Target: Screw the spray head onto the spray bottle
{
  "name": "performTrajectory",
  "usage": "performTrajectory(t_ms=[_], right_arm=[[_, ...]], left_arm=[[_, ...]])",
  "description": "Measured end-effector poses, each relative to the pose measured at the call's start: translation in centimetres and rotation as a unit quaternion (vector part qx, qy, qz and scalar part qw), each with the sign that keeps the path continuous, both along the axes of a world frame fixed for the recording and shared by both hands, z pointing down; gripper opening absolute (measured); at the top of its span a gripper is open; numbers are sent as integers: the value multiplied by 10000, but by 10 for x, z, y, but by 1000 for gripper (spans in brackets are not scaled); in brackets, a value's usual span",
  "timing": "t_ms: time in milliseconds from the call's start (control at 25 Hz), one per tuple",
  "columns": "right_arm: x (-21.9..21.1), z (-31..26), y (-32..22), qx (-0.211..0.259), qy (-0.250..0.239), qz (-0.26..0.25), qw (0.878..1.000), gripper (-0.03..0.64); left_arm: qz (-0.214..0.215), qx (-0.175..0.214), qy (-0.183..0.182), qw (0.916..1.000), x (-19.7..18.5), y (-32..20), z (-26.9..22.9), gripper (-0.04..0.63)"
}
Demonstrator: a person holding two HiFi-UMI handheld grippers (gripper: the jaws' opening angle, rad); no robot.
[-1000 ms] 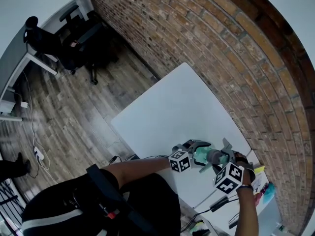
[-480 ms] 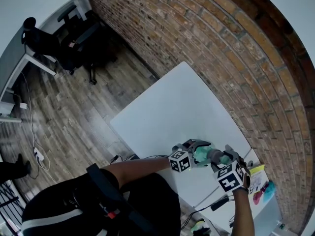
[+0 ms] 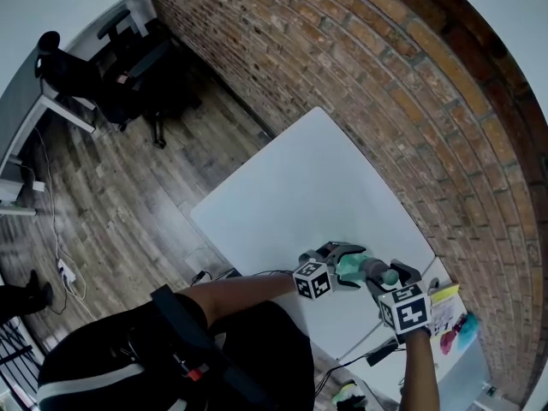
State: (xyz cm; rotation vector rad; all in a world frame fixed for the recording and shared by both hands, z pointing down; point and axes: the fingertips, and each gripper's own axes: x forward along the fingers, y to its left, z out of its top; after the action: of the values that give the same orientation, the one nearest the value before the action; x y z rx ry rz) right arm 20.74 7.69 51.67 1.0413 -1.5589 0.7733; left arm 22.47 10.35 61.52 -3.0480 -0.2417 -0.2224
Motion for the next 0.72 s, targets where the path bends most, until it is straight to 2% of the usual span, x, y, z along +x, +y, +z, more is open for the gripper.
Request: performTrajectory(t_ms=[240, 480, 560, 720], right_arm=[[3, 1, 0, 142, -53, 494, 9987, 275], [5, 0, 1, 457, -70, 1141, 9924, 275], [5, 0, 1, 450, 97, 1048, 9934, 273], [-2, -4, -2, 398, 415, 159, 9982, 273]], left_arm=[[-11, -5, -8, 10000, 1, 0, 1, 455], [-32, -3, 6, 10000, 1, 1, 1, 455], [-23, -8, 9, 10000, 1, 0, 1, 455], [12, -48, 6, 10000, 1, 0, 0, 456]])
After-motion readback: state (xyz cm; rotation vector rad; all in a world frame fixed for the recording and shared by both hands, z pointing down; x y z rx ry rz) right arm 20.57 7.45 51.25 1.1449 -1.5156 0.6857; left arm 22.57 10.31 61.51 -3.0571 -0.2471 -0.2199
